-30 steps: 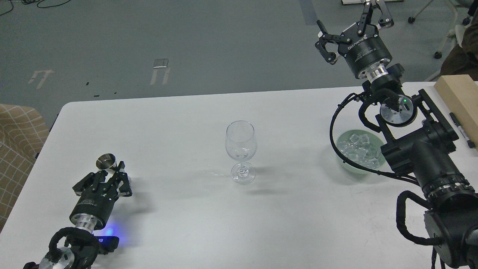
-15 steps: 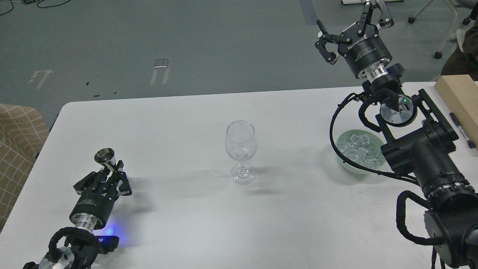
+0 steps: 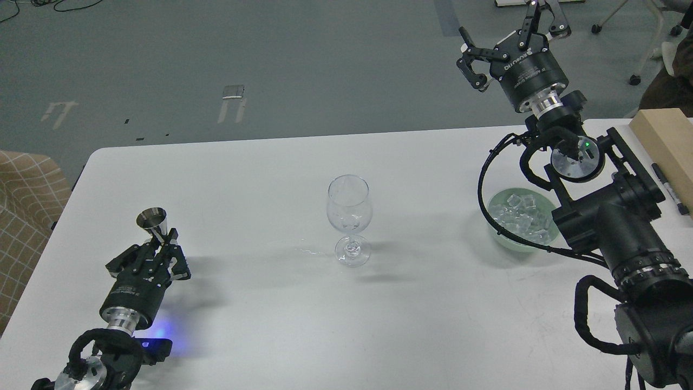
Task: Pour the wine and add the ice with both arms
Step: 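Lift the jigger upright with the left gripper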
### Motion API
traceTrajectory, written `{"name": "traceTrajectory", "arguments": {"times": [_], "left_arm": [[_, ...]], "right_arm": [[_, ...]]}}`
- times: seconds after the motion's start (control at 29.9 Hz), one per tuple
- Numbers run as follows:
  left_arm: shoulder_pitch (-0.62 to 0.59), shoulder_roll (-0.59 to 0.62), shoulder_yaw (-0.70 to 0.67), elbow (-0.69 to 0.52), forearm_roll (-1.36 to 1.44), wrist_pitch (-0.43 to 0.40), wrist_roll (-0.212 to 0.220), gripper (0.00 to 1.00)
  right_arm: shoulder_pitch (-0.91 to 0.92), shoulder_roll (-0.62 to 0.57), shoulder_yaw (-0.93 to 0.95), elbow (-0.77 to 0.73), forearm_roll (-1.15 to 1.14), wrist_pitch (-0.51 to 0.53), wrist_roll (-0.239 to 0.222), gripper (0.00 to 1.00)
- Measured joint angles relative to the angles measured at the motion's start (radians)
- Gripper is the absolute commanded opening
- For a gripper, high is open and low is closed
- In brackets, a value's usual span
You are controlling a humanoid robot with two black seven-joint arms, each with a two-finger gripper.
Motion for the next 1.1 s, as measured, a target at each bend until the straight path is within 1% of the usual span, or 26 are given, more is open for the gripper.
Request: {"name": "traceTrajectory", "arguments": {"times": [0.3,0.6,0.77,1.1], "left_arm": [[-0.001,0.001,0.001,-0.024,0.0,-0.013,-0.008,0.21],[-0.005,0.01,0.007,-0.065,0.002,-0.013,0.0,0.21],[-0.027,0.017,0.014,-0.078,0.007,-0.013,0.003,0.21],[-0.039,0.061,0.024,-0.157,0.015,-0.004,0.005,0.21]], "right_arm": [[0.0,0.0,0.0,0.0,0.0,0.0,0.0,1.0],[-0.003,0.0,0.0,0.0,0.0,0.0,0.0,1.0],[-0.003,0.0,0.001,0.0,0.0,0.0,0.001,1.0],[-0.003,0.0,0.002,0.0,0.0,0.0,0.001,1.0]]}}
